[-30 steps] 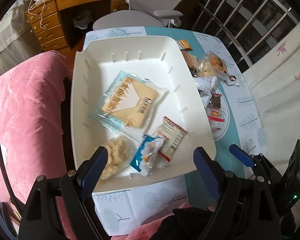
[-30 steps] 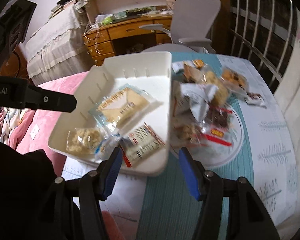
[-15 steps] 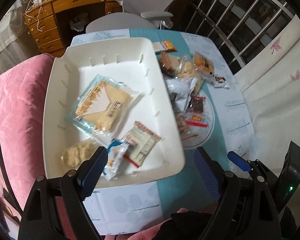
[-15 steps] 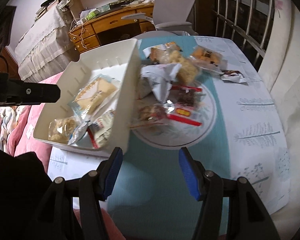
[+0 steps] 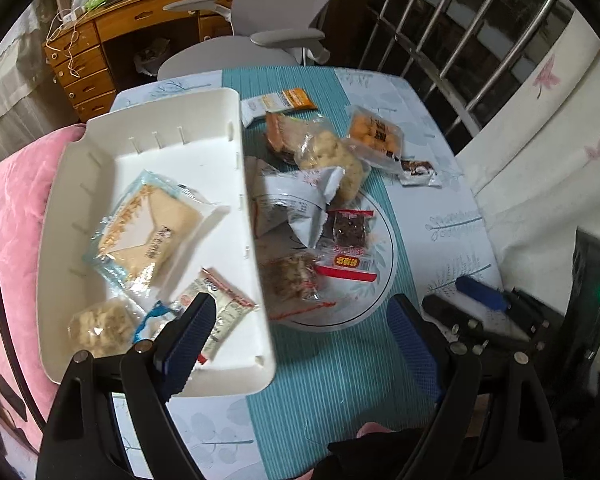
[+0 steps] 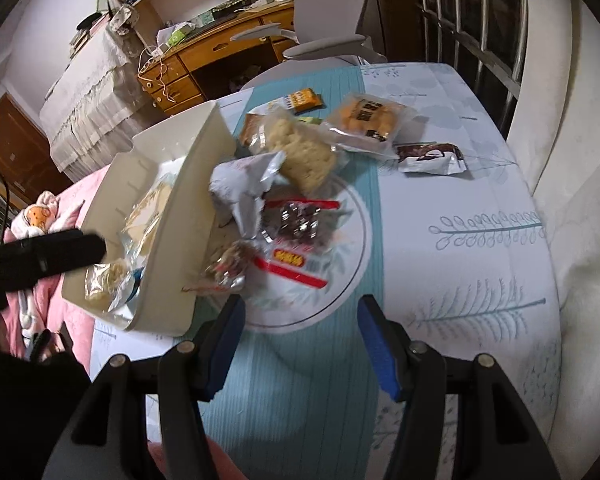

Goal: Organize snacks
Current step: 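Open both tools and withdraw them from the tray toward remaining snacks, then grasp red-labelled candy packet with right tool while left tool reaches small clear brown-snack bag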

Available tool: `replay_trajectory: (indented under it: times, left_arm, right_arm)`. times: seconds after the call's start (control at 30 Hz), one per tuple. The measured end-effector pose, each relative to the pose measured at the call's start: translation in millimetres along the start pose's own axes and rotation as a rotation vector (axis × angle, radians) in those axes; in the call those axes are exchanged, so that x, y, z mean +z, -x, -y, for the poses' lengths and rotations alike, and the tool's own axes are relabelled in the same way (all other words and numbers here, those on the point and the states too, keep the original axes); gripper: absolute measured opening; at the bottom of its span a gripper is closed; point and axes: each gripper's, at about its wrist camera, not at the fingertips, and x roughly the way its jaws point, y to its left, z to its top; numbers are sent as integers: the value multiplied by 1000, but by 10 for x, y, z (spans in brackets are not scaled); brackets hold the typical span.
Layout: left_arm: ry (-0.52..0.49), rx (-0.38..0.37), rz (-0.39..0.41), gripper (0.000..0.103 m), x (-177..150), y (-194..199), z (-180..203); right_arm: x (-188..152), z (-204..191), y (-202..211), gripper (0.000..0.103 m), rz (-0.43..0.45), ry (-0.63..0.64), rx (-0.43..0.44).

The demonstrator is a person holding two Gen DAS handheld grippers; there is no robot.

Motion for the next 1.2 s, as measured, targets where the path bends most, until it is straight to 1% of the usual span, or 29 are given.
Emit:
replay_trajectory:
  times: [0.03, 0.1, 0.27, 0.33, 0.43, 0.5, 0.67, 0.73, 0.77, 0.8, 0.9, 0.97, 1.1, 1.2]
  left_arm:
    - [-1, 6, -14, 86, 13, -50, 36]
    - [0, 16, -47, 82, 36, -170, 104]
    - [-8, 52, -130, 67, 108, -480, 235]
    - [-15, 69, -161, 65, 139, -599, 273]
    - [-34, 122, -211, 65, 176, -773, 334]
    - [-44, 138, -232, 64, 196, -867, 364]
    - [-52, 165, -285, 60, 218, -1100, 379]
    - [-58, 173, -296, 58, 226, -1175, 388]
    - [-64, 180, -300, 54, 231, -1211, 391]
    - [-70, 185, -302, 52, 238, -1249, 400]
    - [-78, 208, -312, 52, 246, -1348, 396]
    - [-95, 214, -302, 50, 247, -1386, 438]
    - [-118, 228, -300, 50, 284, -1456, 490]
    - [-132, 250, -290, 50, 371, -1548, 560]
  right_arm:
    - [26, 36, -18, 58, -6, -7, 6]
    - [100, 133, -75, 58, -24, -25, 39]
    - [298, 354, -261, 58, -67, -113, 134]
    - [354, 411, -349, 58, -88, -143, 157]
    - [430, 474, -516, 58, -131, -191, 182]
    - [465, 494, -640, 58, -160, -214, 198]
    - [535, 499, -892, 58, -198, -218, 247]
    - [571, 497, -987, 58, -202, -213, 278]
    - [589, 496, -1032, 58, -205, -209, 289]
    - [607, 493, -1078, 58, -211, -203, 301]
    - [658, 455, -1203, 58, -227, -176, 329]
    - [680, 431, -1261, 58, -233, -164, 344]
    - [705, 397, -1369, 58, -242, -152, 354]
    - [729, 370, -1411, 57, -233, -138, 364]
